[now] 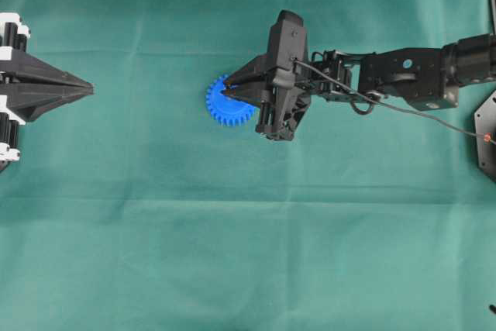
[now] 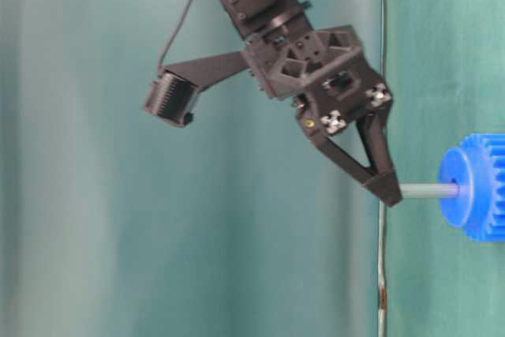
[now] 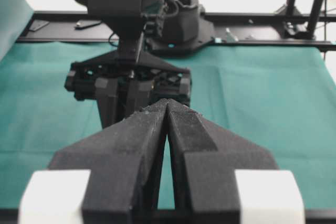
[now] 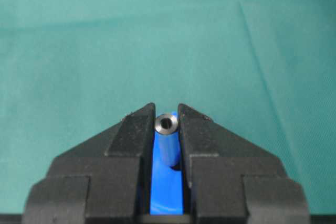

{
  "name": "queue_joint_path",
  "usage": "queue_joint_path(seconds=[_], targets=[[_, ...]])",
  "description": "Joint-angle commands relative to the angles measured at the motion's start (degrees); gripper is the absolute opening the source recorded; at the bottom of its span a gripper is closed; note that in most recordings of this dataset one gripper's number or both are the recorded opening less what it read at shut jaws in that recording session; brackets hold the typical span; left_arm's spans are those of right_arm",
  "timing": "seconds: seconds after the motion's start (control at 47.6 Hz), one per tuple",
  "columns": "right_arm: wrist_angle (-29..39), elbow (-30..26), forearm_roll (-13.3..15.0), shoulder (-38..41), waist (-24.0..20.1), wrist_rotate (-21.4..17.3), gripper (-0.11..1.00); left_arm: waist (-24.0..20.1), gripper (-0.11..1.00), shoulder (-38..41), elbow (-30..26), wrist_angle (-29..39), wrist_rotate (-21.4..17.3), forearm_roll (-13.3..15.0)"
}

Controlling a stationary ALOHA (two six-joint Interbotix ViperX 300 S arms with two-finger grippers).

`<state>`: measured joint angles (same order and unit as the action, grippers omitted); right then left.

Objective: Insert the shaft placed at a random location into the center hole of the medium gear at another random location.
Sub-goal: 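Press the shaft down into the blue gear's center hole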

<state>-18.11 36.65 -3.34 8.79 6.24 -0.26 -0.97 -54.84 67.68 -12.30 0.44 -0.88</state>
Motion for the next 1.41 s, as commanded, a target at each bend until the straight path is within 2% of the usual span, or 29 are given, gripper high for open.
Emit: queue_joint_path(seconds=[0.0, 0.589, 1.387], targets=[[-0.8, -1.1, -0.7, -0.4, 0.1, -0.1, 0.13, -0.2, 0.00, 0.4, -1.4, -0.2, 0.1, -0.2], [-1.5, -0.4, -0.3, -4.7, 0.4, 0.7, 0.13, -0.2, 0.00, 0.5, -1.4, -0.2, 0.1, -0.2], [-2.2, 0.1, -0.9, -0.6, 0.4, 0.1, 0.13, -0.2, 0.00, 0.5, -1.4, -0.2, 0.1, -0.2]])
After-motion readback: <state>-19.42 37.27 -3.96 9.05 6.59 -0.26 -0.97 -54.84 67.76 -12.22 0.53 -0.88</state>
